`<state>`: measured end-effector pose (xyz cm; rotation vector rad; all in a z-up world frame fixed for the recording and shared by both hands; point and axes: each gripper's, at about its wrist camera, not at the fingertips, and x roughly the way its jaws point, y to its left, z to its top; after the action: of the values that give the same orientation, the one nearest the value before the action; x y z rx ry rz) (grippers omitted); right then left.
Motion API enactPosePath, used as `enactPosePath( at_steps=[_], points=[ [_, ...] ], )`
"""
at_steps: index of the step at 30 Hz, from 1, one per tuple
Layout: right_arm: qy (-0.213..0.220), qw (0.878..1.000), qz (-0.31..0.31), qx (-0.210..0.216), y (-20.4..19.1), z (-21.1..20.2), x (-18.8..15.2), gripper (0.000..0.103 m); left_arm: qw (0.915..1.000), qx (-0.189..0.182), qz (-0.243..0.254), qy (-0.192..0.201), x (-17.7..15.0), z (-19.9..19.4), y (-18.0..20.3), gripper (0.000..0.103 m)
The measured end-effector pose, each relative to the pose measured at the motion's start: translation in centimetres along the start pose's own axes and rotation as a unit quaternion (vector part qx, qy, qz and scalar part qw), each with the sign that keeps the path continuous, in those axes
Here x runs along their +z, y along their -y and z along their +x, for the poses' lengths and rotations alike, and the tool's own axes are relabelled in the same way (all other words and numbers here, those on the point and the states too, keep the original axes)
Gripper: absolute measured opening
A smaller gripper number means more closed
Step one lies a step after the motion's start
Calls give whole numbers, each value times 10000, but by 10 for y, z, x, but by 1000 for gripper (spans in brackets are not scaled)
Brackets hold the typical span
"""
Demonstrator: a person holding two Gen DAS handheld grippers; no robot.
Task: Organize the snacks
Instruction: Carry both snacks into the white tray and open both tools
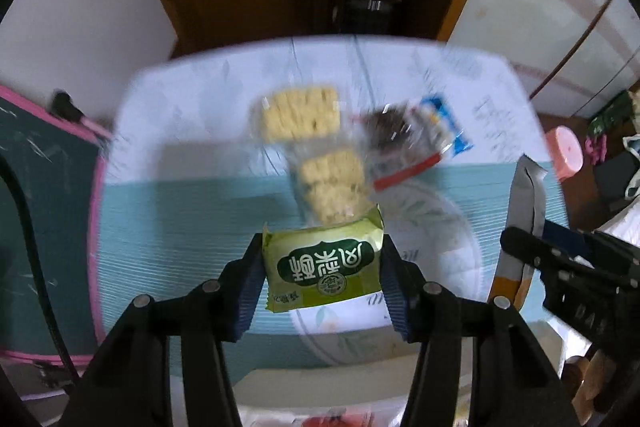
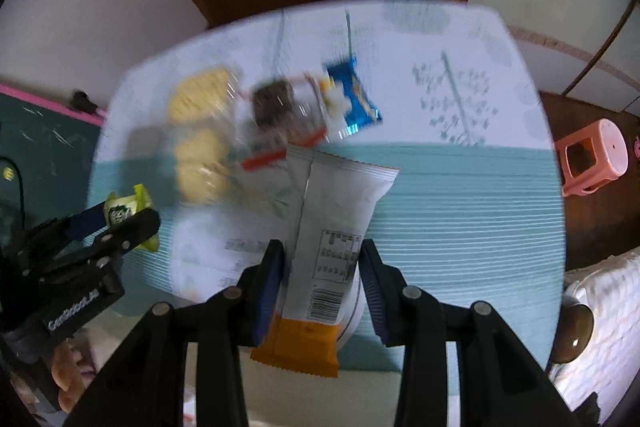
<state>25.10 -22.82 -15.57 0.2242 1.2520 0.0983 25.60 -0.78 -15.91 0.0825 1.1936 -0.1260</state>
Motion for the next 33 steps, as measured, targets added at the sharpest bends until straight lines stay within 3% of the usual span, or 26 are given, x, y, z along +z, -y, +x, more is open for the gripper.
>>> enactPosePath(
  at_steps=[4, 8, 11, 18, 25, 29, 33],
  points=[
    [538, 9984, -65, 147, -15, -54, -9, 39, 9981, 6, 95, 607, -15, -68, -3, 52],
    [1025, 9938, -333, 281, -34, -109, -38, 39, 9936, -124, 199, 1108, -46, -133, -8, 52],
    [1346, 9886, -570, 359, -48, -143, -75, 39, 9889, -182, 344, 1437, -75, -166, -5, 52],
    [1896, 9778, -738, 504, -65, -176, -153, 39, 9735, -280, 578, 2197, -149, -217, 9, 52],
    [2258, 9704, -544, 662, -66, -194, -200, 39, 9687, -424, 450, 2402, -195, -225, 14, 53],
    [2313, 9694, -555, 604, -67, -193, -215, 40, 9688, -134, 398, 2442, -212, -208, 14, 53],
    [2144, 9738, -667, 351, -72, -175, -219, 41, 9779, -50, 261, 2076, -220, -177, 9, 53]
  ],
)
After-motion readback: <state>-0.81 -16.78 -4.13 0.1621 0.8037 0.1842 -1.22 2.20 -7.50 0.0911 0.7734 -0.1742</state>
